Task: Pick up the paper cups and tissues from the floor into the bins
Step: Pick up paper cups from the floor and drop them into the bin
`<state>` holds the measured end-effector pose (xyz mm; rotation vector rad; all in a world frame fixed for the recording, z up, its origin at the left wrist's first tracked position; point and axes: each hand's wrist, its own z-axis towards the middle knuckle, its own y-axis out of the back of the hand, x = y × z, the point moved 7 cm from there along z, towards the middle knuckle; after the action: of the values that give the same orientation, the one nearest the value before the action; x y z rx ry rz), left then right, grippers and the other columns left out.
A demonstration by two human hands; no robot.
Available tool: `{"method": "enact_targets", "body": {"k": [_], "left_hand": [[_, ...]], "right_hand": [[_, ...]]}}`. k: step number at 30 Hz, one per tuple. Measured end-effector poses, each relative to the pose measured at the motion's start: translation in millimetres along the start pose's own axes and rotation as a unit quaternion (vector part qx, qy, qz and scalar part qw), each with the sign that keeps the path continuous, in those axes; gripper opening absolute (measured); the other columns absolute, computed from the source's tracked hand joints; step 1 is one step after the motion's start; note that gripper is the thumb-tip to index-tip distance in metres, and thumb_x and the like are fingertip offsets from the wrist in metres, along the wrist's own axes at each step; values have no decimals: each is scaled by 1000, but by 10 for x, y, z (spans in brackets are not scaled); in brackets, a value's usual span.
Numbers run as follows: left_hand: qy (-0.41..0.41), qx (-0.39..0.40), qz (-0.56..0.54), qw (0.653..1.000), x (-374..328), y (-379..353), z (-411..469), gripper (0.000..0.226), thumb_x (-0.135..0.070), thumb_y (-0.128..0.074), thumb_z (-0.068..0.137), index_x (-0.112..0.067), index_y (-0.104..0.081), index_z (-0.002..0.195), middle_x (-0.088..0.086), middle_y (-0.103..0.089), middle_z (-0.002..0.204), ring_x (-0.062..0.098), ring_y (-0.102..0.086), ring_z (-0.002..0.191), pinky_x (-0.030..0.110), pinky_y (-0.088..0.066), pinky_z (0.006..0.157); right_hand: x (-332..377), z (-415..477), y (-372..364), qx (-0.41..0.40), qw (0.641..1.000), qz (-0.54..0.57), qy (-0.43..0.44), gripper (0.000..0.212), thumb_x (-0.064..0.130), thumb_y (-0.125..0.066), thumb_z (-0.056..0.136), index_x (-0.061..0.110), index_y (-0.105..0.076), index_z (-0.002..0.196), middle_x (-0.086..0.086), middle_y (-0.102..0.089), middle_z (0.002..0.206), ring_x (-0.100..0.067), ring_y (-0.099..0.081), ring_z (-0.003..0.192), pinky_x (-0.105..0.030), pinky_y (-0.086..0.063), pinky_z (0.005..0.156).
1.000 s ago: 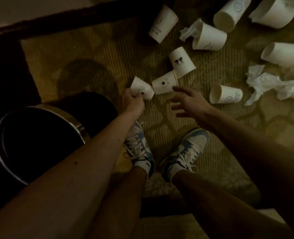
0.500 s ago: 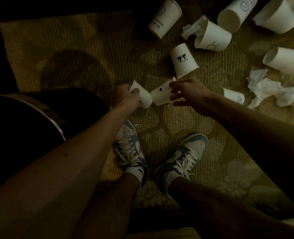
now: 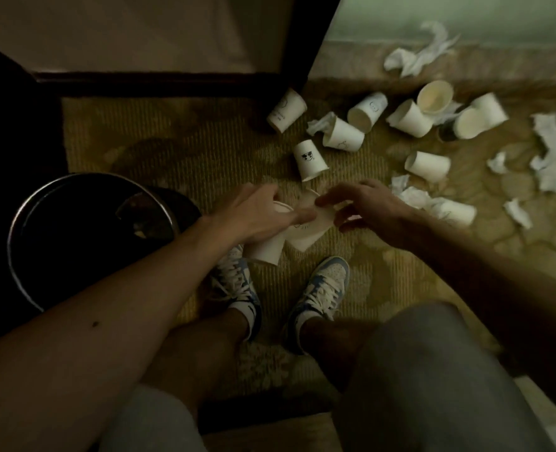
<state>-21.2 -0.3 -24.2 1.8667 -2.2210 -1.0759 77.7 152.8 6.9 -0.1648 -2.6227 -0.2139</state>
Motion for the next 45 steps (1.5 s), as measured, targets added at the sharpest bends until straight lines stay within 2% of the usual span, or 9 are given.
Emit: {"method": "enact_targets", "body": {"k": [4,13,21,25,28,33,36,40,45], "left_hand": [[-55,-28,94,994,-224,39,-416,91,-99,-44,54,-26,-59,107,0,-63,109,19,-56,90,34,-40,70],[-52,35,-1,998,-712,-243,-359,107,-91,-59,55,-26,-51,140,7,-45,148,26,-43,131,37,-39,93],[7,133,40,990,-940,-701,14,145,-100,-54,27,-17,-41,145,6,-40,149,27,-41,131,35,-37,91],[6,117,55,992,-1023,-821,224,80,-86,-67,38,-26,-51,89,-9,-52,94,15,-52,91,30,-42,68],[-14,74,47,996,-1081,-849,364,51,-69,-74,54,-30,-45,70,-14,-46,77,5,-44,71,26,-31,55],[7,63,81,995,-1036,-842,606,49,-66,-74,59,-29,-45,74,-11,-43,81,22,-51,91,32,-35,68],[44,71,93,992,-935,-875,733,83,-68,-74,58,-15,-56,118,0,-49,109,27,-49,113,31,-37,76],[55,72,95,991,-918,-909,822,91,-70,-73,57,-13,-52,125,6,-51,124,28,-45,119,33,-37,79],[54,92,73,992,-936,-955,866,99,-70,-74,56,-13,-49,133,7,-48,133,28,-44,123,32,-37,79]], "right_hand": [[17,-432,78,-22,1000,3,10,36,32,-47,99,19,-77,84,-1,-71,100,-19,-63,83,-28,-54,69],[-389,-494,446,0,993,112,28,46,47,-42,98,24,-79,84,2,-74,99,-9,-55,67,-26,-51,67],[-864,-165,678,32,960,276,-20,46,39,-45,99,1,-71,100,-4,-75,91,-7,-49,51,-27,-51,60],[-969,41,705,51,949,309,-24,44,37,-44,100,-1,-63,113,0,-74,86,-6,-46,51,-25,-50,58],[-1048,184,709,57,952,301,-21,42,38,-47,98,9,-76,93,0,-74,95,-6,-50,54,-27,-50,63],[-1149,440,884,33,967,252,-8,35,49,-46,96,29,-72,106,5,-72,106,-10,-65,72,-25,-56,61],[-1366,637,1155,-116,990,76,-10,38,34,-55,97,25,-53,134,2,-59,127,-15,-63,90,-26,-57,69],[-1450,979,1338,-178,956,-227,43,63,14,-65,89,19,-38,146,-7,-37,149,-27,-45,130,-41,-43,103],[-1639,1345,1247,-172,930,-319,52,77,16,-69,85,20,-28,149,-5,-25,157,-35,-40,133,-50,-43,99]]}}
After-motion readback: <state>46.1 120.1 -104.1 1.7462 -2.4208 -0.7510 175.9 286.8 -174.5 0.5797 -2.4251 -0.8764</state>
